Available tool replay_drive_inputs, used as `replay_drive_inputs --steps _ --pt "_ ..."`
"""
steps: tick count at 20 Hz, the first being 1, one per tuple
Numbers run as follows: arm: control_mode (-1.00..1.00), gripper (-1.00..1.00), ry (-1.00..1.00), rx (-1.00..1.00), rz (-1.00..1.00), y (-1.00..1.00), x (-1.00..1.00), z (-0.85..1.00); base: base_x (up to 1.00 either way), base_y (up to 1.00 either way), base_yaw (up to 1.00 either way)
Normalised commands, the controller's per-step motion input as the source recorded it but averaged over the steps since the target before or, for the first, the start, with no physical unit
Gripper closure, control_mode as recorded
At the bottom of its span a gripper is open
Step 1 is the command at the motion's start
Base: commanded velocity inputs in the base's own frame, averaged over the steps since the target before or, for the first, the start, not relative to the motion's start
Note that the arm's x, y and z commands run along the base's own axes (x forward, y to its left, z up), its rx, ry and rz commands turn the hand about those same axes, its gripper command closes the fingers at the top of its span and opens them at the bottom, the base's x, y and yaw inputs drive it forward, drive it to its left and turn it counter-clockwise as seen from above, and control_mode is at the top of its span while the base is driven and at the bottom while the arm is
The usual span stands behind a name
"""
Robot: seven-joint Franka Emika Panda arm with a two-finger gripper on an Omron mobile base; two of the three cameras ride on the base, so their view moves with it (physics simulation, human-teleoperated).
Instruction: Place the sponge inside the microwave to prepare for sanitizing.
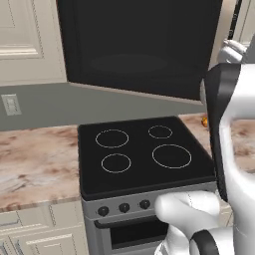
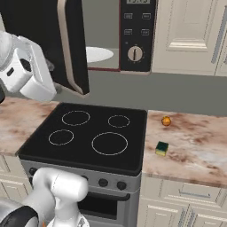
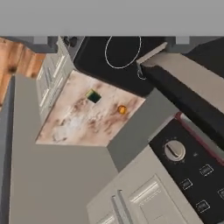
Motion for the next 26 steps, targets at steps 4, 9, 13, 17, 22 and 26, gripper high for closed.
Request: replay_drive_inputs --steps 4,9,13,17,22,26 --pt "-1.00 -1.00 0.02 0.73 0.04 -1.00 0.00 0.04 0.00 0.00 0.00" --pt "-1.00 -1.00 -0.02 0.53 0.00 -0.88 0.00 0.12 0.00 0.00 0.00" --pt "-1.00 -1.00 -0.01 0.22 0.03 -0.30 0.46 -0.07 0.00 0.00 0.00" --pt "-1.00 -1.00 0.00 0.26 0.14 -0.29 0.64 -0.11 0.00 0.00 0.00" --pt "-1.00 -1.00 -0.01 0.24 0.23 -0.05 0.35 -0.16 0.00 0.00 0.00" --pt "-1.00 -1.00 -0.14 0.00 0.26 0.01 0.31 -0.09 0.00 0.00 0.00"
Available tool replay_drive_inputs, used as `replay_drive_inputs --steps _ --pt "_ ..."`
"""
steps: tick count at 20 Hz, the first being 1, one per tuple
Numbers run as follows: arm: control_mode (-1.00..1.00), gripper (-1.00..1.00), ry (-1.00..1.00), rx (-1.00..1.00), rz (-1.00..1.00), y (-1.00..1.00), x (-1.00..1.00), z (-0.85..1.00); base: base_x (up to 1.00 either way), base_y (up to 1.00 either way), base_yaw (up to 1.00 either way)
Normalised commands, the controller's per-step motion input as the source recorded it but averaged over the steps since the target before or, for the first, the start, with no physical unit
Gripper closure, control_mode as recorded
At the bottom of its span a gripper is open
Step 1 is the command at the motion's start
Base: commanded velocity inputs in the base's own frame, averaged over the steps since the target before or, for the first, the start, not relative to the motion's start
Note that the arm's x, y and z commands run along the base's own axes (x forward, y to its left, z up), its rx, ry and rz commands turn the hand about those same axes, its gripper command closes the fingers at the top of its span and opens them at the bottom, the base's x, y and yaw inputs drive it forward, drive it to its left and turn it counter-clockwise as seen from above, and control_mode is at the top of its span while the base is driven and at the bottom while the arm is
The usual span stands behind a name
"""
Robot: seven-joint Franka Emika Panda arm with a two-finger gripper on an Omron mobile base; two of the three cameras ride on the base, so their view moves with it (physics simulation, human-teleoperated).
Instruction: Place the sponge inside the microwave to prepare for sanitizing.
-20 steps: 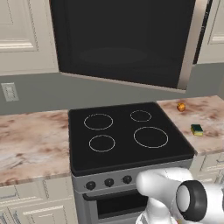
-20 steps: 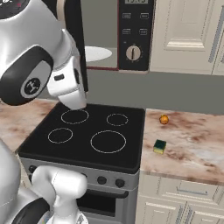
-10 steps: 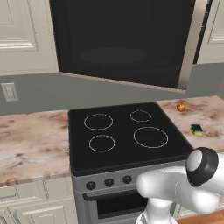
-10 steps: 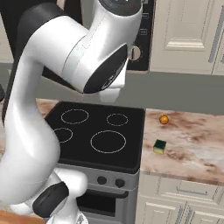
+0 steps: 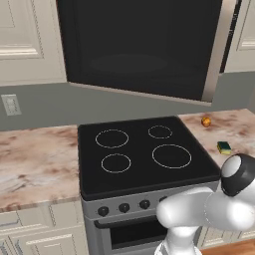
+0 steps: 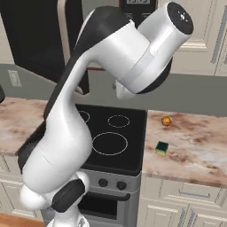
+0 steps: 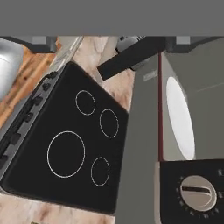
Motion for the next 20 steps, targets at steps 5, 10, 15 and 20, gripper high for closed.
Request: replay_drive_inputs --steps 5,10,15,20 --pt "-1.00 -1.00 -0.25 0.00 0.28 0.03 0.39 -0.09 0.00 0.00 0.00" --pt "-1.00 -1.00 -0.18 0.00 0.28 0.14 0.31 -0.16 0.00 0.00 0.00" --pt "-1.00 -1.00 -0.10 0.01 0.32 0.34 0.12 -0.13 0.00 0.00 0.00" --pt "-1.00 -1.00 -0.13 0.05 0.29 0.25 0.09 -0.01 0.00 0.00 0.00"
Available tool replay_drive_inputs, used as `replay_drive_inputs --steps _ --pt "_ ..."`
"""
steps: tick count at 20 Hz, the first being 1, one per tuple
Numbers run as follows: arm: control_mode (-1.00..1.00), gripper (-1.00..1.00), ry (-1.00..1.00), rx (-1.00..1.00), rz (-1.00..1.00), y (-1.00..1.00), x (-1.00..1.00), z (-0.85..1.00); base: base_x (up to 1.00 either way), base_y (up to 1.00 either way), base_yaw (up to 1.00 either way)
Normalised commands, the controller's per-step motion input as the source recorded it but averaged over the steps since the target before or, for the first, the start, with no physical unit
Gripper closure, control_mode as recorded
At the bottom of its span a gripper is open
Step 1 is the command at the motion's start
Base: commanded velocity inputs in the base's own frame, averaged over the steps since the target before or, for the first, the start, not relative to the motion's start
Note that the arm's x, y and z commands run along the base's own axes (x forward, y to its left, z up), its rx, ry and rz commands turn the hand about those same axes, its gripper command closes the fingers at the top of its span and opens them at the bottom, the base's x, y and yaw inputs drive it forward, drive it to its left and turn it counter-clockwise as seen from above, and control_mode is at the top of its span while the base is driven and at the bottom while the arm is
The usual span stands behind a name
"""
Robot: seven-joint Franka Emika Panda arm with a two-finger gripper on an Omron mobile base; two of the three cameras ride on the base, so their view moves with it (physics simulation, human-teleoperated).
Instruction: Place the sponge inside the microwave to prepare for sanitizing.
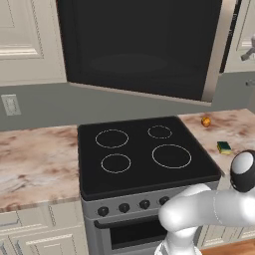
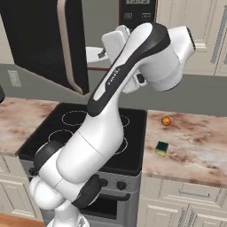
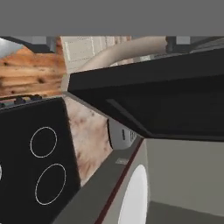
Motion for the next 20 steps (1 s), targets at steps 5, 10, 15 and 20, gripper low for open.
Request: replay_drive_inputs --steps 5,10,15,20 --pt "-1.00 -1.00 -0.06 0.13 0.23 0.23 0.11 0.00 0.00 0.00 0.00" --pt "-1.00 -1.00 -0.01 0.00 0.17 0.57 0.03 0.00 0.00 0.00 0.00" --pt "-1.00 -1.00 -0.01 0.00 0.05 0.40 0.16 0.00 0.00 0.00 0.00" --pt "-1.00 -1.00 0.00 0.00 0.00 0.21 0.12 0.00 0.00 0.00 0.00"
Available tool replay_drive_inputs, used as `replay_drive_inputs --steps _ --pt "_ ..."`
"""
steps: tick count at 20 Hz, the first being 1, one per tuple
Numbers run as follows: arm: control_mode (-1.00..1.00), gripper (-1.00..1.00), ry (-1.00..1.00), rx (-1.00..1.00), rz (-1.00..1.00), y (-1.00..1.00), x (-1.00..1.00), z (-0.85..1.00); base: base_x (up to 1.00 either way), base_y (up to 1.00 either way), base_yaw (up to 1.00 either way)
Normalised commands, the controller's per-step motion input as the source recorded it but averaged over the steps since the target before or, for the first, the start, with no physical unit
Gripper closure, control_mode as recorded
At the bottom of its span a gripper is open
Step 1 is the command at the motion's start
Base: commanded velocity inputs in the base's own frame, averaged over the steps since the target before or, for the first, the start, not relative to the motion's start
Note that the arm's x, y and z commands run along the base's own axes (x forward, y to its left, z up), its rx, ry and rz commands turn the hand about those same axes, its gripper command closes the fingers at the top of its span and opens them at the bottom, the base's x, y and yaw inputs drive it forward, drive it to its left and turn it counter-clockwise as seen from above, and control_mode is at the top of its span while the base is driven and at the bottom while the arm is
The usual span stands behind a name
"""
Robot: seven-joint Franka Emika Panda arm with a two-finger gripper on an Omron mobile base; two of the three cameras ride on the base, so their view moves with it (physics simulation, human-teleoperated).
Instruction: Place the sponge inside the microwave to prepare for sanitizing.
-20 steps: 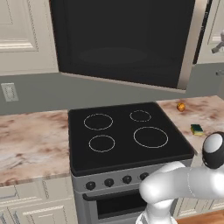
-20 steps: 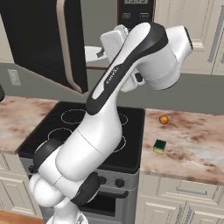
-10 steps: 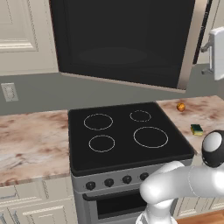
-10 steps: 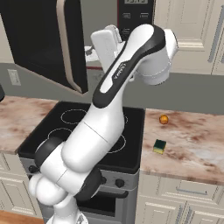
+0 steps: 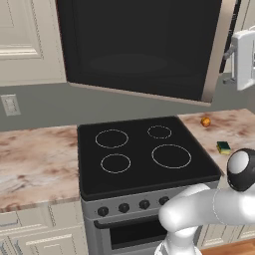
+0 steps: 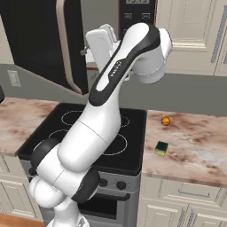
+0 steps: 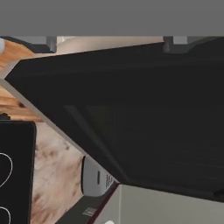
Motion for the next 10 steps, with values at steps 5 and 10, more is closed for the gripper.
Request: replay_drive_inputs --steps 5,10 --pt "-1.00 -1.00 0.00 0.00 0.01 0.41 -0.16 0.00 0.00 0.00 0.00" --pt "-1.00 -1.00 -0.04 0.00 0.00 0.69 -0.56 -0.03 0.00 0.00 0.00"
